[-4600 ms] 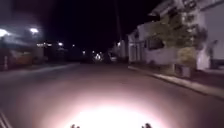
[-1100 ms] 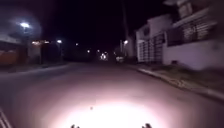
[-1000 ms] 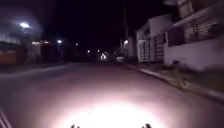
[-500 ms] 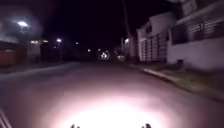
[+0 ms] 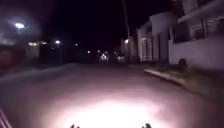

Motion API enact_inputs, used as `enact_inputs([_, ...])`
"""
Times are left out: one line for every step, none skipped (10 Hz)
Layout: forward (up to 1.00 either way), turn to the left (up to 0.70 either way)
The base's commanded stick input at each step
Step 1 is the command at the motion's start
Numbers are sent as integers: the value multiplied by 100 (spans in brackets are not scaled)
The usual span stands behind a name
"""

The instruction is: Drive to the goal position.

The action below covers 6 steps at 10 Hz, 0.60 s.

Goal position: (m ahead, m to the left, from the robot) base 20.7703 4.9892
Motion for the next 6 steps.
enact_inputs([70,0])
enact_inputs([70,0])
enact_inputs([70,0])
enact_inputs([70,0])
enact_inputs([70,0])
enact_inputs([70,0])
